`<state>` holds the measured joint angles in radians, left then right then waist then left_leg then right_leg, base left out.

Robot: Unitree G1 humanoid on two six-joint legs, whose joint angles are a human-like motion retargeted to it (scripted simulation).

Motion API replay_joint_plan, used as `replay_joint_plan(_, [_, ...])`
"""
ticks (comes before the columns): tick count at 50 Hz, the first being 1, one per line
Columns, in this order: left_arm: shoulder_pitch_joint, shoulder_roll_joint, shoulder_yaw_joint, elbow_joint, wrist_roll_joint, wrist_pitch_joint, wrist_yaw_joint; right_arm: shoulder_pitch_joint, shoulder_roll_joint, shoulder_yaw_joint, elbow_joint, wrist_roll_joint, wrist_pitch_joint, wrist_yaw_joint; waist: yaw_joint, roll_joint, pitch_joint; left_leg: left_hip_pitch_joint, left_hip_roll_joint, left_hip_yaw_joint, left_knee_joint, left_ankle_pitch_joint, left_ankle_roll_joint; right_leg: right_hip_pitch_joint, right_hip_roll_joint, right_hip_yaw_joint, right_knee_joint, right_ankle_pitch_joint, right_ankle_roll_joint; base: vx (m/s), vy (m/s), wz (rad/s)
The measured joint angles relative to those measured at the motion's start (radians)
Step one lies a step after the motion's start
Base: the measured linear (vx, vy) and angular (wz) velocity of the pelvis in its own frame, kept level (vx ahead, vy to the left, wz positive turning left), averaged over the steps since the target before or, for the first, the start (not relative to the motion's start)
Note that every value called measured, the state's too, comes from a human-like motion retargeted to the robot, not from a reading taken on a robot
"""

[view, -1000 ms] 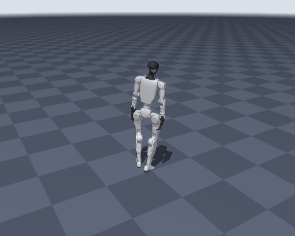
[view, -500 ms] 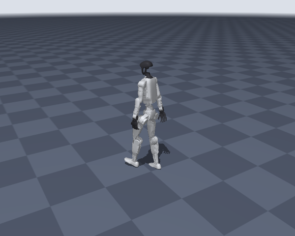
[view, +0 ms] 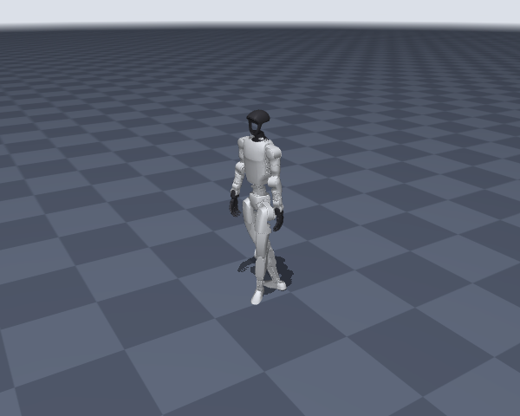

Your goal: In place motions

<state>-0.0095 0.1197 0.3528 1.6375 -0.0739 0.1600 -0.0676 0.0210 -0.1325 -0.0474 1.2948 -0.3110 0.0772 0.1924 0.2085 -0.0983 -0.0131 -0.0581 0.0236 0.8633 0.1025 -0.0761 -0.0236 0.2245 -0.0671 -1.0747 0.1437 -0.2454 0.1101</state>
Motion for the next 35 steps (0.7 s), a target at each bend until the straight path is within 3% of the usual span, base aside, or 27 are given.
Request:
replay_joint_plan(3, [0.049,-0.003,0.009,0.005,-0.004,-0.007,0.01,-0.003,0.006,0.003,-0.017,-0.046,-0.001,0.006,-0.036,0.033,-0.025,-0.002,0.023,-0.063,-0.008,-0.006,0.006,0.013,0.008,0.019,0.086,0.051,-0.048,0.53,0.01,1.22])
replay_joint_plan(8, [0.051,-0.002,-0.005,0.037,0.031,0.016,0.012,0.039,-0.006,0.033,-0.014,-0.026,-0.018,-0.004,-0.201,0.157,-0.046,-0.042,0.11,-0.312,0.004,0.01,0.013,-0.075,0.028,0.185,0.378,0.161,-0.231,0.41,-0.04,2.22])
replay_joint_plan(11, [-0.001,0.004,-0.043,-0.007,0.066,0.02,-0.02,0.032,-0.006,0.014,0.04,0.01,-0.007,0.003,-0.269,0.178,-0.006,-0.058,0.114,-0.457,0.007,0.03,0.019,-0.189,0.058,0.426,0.519,0.157,-0.176,0.19,-0.15,2.31])
replay_joint_plan(13, [-0.035,0.014,-0.077,-0.044,0.088,0.023,-0.038,0.03,-0.003,-0.001,0.083,0.031,-0.001,0.009,-0.287,0.166,0.011,-0.062,0.097,-0.526,0.004,0.043,0.024,-0.227,0.105,0.517,0.515,0.153,-0.172,0.16,-0.19,1.7])
replay_joint_plan(18, [-0.096,0.033,-0.215,-0.124,0.131,0.012,-0.072,0.057,0.006,-0.035,0.162,0.042,0.02,0.022,-0.24,0.136,0.001,-0.06,0.071,-0.626,-0.008,0.064,0.027,-0.272,0.118,0.576,0.438,0.08,-0.208,0.23,-0.2,1.17])
replay_joint_plan(25, [-0.146,0.029,-0.3,-0.157,0.152,-0.005,-0.088,0.048,0.018,-0.015,0.132,0.006,0.025,0.02,-0.264,0.069,0.019,-0.021,-0.015,-0.721,-0.054,0.088,0.036,-0.356,0.155,0.796,0.191,0.025,-0.115,0.08,-0.16,1.02])
replay_joint_plan(28, [-0.147,0.024,-0.294,-0.141,0.161,0.0,-0.094,0.032,0.022,0.004,0.095,-0.006,0.022,0.021,-0.276,0.029,0.033,0.024,-0.071,-0.742,-0.088,0.094,0.037,-0.358,0.115,0.806,0.058,0.052,-0.051,0.04,-0.15,0.7])
replay_joint_plan(30, [-0.144,0.02,-0.288,-0.124,0.166,0.01,-0.103,0.025,0.027,0.011,0.066,-0.011,0.022,0.022,-0.274,0.004,0.046,0.067,-0.103,-0.745,-0.113,0.094,0.034,-0.344,0.078,0.75,-0.023,0.208,-0.06,0.06,-0.16,0.46])
replay_joint_plan(32, [-0.129,0.017,-0.28,-0.107,0.171,0.021,-0.119,0.026,0.033,0.017,0.042,-0.016,0.017,0.024,-0.243,0.001,0.032,0.07,-0.104,-0.75,-0.108,0.087,0.032,-0.33,0.091,0.783,-0.024,0.148,-0.064,0.06,-0.16,-0.04])
replay_joint_plan(33, [-0.123,0.015,-0.279,-0.097,0.176,0.025,-0.125,0.026,0.036,0.017,0.031,-0.017,0.016,0.027,-0.229,0.006,0.023,0.064,-0.097,-0.755,-0.101,0.084,0.029,-0.317,0.076,0.691,-0.007,0.127,-0.072,0.07,-0.1,0.17])
replay_joint_plan(35, [-0.106,0.007,-0.287,-0.079,0.181,0.029,-0.117,0.03,0.04,0.011,0.014,-0.019,0.011,0.029,-0.226,0.011,0.019,0.07,-0.098,-0.783,-0.092,0.079,0.029,-0.318,0.094,0.782,-0.007,0.126,-0.059,0.05,-0.1,0.57])
